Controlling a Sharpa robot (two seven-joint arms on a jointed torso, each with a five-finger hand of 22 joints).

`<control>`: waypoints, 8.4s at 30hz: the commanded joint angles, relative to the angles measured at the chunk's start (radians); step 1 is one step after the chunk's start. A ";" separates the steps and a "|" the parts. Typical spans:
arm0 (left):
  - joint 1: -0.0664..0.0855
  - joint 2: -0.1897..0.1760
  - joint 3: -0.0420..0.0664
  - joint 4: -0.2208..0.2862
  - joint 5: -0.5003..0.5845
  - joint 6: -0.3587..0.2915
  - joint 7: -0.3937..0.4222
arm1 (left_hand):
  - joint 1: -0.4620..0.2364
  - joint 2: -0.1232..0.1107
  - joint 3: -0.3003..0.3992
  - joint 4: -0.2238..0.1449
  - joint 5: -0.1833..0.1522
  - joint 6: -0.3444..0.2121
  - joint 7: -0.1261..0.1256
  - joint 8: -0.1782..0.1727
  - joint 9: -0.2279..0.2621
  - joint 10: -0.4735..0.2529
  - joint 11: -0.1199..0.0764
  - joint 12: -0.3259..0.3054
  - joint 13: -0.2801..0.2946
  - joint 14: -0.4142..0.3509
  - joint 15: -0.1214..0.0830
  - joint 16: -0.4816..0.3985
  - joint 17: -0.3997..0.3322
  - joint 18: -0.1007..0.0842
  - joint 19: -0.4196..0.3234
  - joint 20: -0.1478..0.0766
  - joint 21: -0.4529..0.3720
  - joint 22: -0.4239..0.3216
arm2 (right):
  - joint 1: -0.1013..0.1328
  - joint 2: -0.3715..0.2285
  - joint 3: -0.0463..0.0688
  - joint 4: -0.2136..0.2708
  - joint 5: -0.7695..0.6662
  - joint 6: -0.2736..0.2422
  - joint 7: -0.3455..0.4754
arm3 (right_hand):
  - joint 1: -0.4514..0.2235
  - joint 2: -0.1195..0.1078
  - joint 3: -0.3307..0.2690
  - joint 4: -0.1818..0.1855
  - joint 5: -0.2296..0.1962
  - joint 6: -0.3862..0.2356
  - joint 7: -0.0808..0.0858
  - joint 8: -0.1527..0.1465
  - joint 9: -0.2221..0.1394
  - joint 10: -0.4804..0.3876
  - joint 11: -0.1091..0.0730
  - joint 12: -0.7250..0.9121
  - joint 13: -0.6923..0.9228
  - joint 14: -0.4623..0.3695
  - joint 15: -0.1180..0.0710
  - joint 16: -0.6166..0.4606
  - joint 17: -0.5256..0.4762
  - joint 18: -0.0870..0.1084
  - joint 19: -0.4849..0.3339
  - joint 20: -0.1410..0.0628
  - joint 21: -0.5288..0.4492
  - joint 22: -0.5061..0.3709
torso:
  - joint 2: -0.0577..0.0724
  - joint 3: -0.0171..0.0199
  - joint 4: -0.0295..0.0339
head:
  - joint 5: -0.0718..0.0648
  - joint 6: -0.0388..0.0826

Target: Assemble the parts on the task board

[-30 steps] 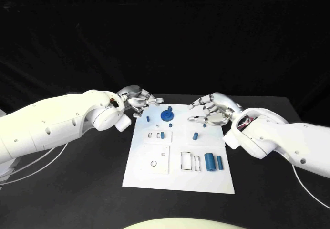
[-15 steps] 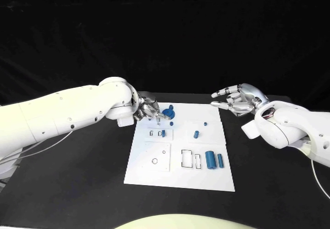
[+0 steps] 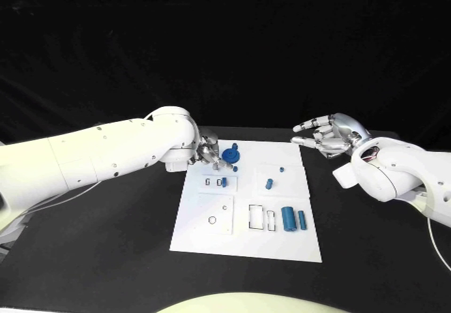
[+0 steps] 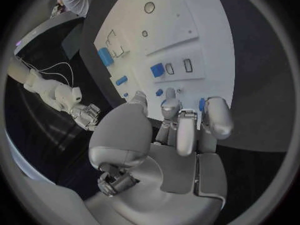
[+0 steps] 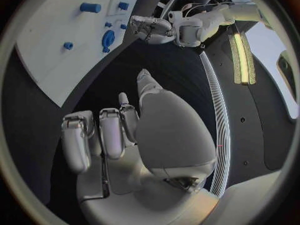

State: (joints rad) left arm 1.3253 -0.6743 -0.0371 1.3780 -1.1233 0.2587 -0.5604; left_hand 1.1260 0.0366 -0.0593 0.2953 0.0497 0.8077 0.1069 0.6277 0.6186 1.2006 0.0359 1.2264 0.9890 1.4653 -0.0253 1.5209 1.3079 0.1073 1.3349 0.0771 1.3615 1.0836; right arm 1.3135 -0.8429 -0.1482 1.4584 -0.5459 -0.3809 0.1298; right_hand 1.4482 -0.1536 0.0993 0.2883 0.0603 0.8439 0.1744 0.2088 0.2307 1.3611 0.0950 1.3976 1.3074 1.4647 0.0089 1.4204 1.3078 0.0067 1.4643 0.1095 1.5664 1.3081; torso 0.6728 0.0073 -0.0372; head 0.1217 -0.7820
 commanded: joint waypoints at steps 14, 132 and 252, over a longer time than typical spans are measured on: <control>-0.004 0.055 -0.033 -0.040 0.020 0.039 -0.001 | 0.001 0.016 -0.016 -0.002 0.000 -0.014 0.001 0.006 0.012 -0.019 -0.002 -0.019 -0.022 0.076 -0.005 -0.004 0.180 -0.015 -0.006 -0.004 0.005 0.002 | 0.000 0.015 0.000 -0.018 -0.042 0.015 0.008 | -0.016 0.008 -0.012 -0.001 -0.001 -0.007 0.004 0.005 0.001 -0.022 0.000 -0.013 0.065 0.016 0.007 -0.011 0.005 -0.007 0.107 0.008 0.004 0.263 | -0.001 0.0010 0.0004 | -0.006 -0.001; -0.094 -0.022 -0.059 0.036 -0.052 -0.259 0.025 | -0.088 -0.236 1.073 -0.286 0.201 0.016 -0.062 0.207 0.324 0.050 -0.063 -0.039 -0.074 0.087 -0.057 0.008 0.203 -0.031 0.038 -0.046 0.051 0.105 | -0.017 0.035 -0.002 -0.051 -0.117 0.084 -0.026 | 0.009 0.024 -0.018 -0.012 0.000 -0.014 0.005 0.018 0.002 -0.041 0.001 -0.025 0.049 0.006 0.009 -0.020 -0.007 -0.007 0.107 0.010 0.004 0.263 | 0.001 0.0007 0.0006 | 0.018 -0.030; -0.095 -0.020 -0.060 0.024 -0.024 -0.174 -0.005 | -0.185 -0.260 0.780 -0.093 0.179 0.053 -0.083 0.238 0.282 0.052 -0.078 -0.022 -0.100 0.087 -0.069 0.007 0.199 -0.032 0.043 -0.059 0.042 0.108 | -0.017 0.028 -0.002 -0.046 -0.110 0.094 -0.027 | 0.005 0.027 -0.028 -0.006 -0.001 -0.014 0.004 0.026 0.003 -0.042 0.001 -0.026 0.046 0.004 0.008 -0.021 -0.009 -0.007 0.107 0.010 0.004 0.263 | -0.001 0.0013 0.0009 | 0.007 -0.051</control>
State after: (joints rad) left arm 1.2343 -0.6952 -0.0940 1.4024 -1.1557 0.0697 -0.5539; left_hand 0.9466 -0.2235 0.7219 0.2036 0.2323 0.8582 0.0163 0.8660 0.9016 1.2566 -0.0408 1.2007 0.8896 1.4651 -0.0892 1.5265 1.3073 0.0834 1.3741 0.0234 1.4087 1.1907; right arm 1.2972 -0.8145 -0.1500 1.4100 -0.6534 -0.3013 0.0935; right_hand 1.4514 -0.1302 0.0773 0.2829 0.0602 0.8383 0.1797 0.2282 0.2320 1.3241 0.0969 1.3767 1.3081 1.4647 0.0089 1.4065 1.3003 0.0068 1.4679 0.1130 1.5664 1.3081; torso 0.6721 0.0084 -0.0361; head 0.1292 -0.8326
